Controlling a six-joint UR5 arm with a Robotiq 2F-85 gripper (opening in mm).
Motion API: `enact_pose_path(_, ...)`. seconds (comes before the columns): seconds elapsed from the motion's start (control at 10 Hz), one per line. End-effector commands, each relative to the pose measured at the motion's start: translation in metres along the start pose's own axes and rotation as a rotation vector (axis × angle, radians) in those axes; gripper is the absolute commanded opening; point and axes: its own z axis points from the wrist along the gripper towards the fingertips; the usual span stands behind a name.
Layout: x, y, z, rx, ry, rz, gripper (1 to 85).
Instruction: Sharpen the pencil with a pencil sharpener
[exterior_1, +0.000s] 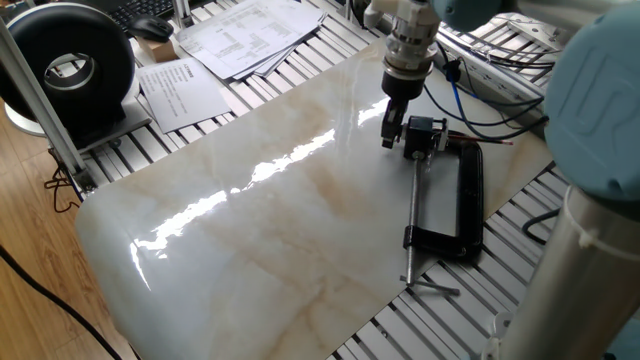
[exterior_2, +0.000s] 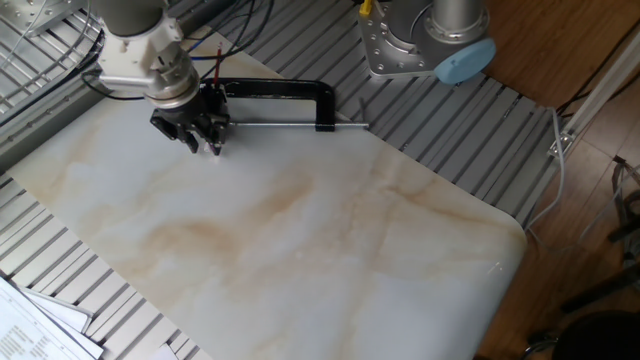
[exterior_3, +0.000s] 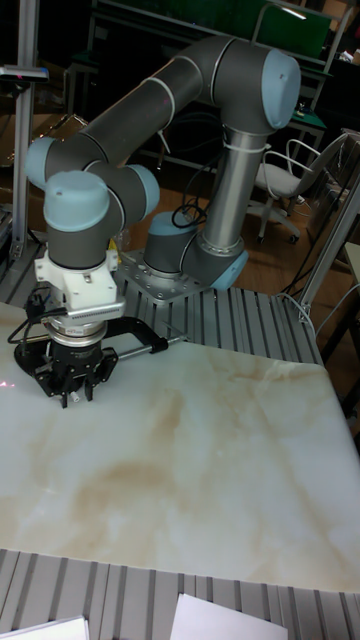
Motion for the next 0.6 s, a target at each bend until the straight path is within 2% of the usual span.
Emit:
enact_pose_path(0.0,-0.008,0.011,-0.008,0.022,0.013,0.020,43.0)
enact_pose_path(0.3,-0.011,0.022,-0.004,0.023,0.007,0.025,43.7)
enact_pose_path(0.5,-0.012,0.020,-0.003,0.031,0.004,0.020,43.7)
